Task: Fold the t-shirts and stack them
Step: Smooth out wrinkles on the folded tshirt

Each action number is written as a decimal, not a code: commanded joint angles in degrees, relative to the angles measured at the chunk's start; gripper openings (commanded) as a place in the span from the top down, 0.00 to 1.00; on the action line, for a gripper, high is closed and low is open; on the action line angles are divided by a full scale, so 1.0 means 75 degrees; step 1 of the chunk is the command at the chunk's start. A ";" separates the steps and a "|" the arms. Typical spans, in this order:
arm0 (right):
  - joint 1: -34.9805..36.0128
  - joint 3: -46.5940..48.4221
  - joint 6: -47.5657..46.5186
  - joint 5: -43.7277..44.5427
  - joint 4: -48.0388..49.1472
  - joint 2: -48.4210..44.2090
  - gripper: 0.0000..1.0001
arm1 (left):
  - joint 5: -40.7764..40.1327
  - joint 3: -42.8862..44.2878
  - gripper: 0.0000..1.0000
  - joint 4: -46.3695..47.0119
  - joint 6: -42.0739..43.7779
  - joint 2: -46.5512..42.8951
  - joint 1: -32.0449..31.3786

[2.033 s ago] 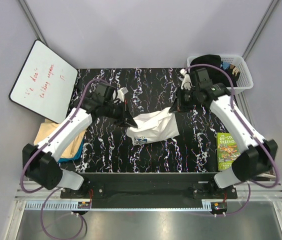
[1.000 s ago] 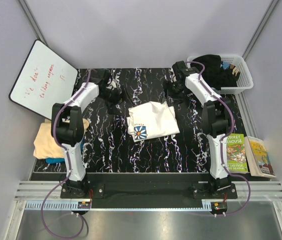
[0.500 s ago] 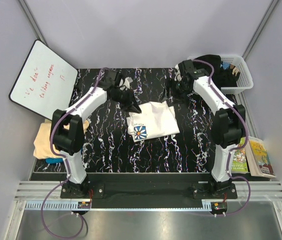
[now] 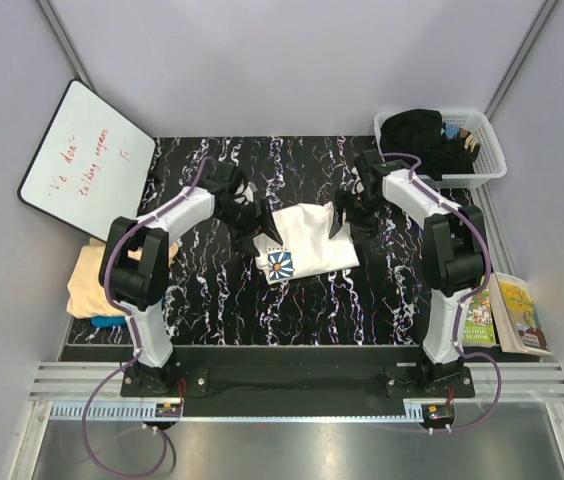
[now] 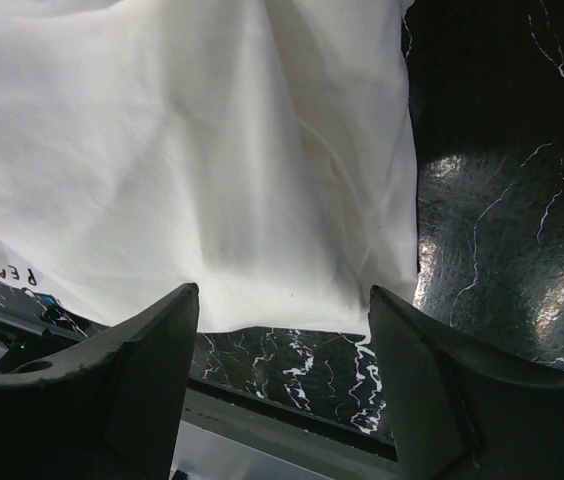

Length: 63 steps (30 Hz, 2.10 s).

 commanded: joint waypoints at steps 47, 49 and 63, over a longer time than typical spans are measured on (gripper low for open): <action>-0.0045 -0.1570 -0.0584 0.0095 -0.0768 -0.3018 0.00 | -0.0394 -0.0400 0.01 -0.0609 0.0352 -0.1943 -0.0634; -0.0034 -0.1499 -0.0573 -0.0103 -0.0546 -0.3079 0.00 | -0.0359 -0.0260 0.01 -0.0282 0.0282 -0.1991 -0.0646; -0.0045 -0.1312 -0.0186 -0.3503 0.1681 -0.0397 1.00 | 0.2500 -0.0926 1.00 0.3410 -0.1264 0.0479 -0.0716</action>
